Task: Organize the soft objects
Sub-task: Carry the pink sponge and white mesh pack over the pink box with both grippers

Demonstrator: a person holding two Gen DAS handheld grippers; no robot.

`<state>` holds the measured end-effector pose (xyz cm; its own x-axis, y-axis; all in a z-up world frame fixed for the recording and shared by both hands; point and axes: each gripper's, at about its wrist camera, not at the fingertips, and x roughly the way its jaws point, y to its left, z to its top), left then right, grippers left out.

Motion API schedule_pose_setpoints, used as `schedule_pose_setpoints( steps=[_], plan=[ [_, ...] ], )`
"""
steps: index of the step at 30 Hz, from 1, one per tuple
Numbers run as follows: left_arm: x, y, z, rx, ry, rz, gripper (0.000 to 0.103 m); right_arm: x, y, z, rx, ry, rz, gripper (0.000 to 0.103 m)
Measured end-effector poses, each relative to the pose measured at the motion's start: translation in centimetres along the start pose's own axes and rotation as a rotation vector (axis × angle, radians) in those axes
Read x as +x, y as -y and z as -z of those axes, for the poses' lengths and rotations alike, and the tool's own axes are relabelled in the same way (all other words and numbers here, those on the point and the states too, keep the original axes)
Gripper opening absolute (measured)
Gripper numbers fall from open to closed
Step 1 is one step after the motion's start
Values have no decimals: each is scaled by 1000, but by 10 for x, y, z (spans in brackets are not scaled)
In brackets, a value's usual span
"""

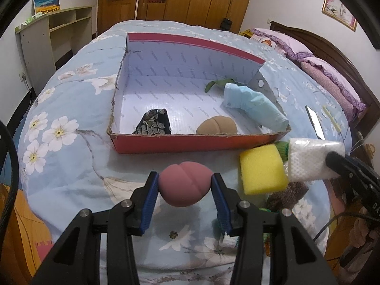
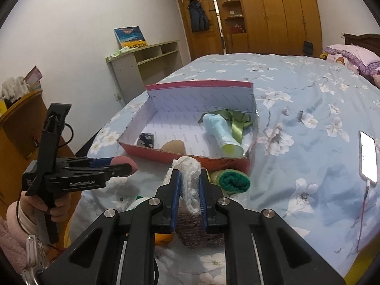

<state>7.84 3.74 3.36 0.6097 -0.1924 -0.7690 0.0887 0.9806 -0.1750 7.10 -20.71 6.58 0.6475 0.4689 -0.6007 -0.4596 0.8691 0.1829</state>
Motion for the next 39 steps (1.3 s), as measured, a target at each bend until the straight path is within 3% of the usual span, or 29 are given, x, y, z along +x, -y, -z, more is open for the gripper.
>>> schedule_pose_setpoints(
  steps=[19, 39],
  plan=[
    [1, 4, -3, 6, 0, 5, 47, 0, 21, -17, 26, 60, 88, 16],
    [-3, 3, -30, 29, 58, -25, 47, 32, 10, -48, 1, 114, 68, 16]
  ],
)
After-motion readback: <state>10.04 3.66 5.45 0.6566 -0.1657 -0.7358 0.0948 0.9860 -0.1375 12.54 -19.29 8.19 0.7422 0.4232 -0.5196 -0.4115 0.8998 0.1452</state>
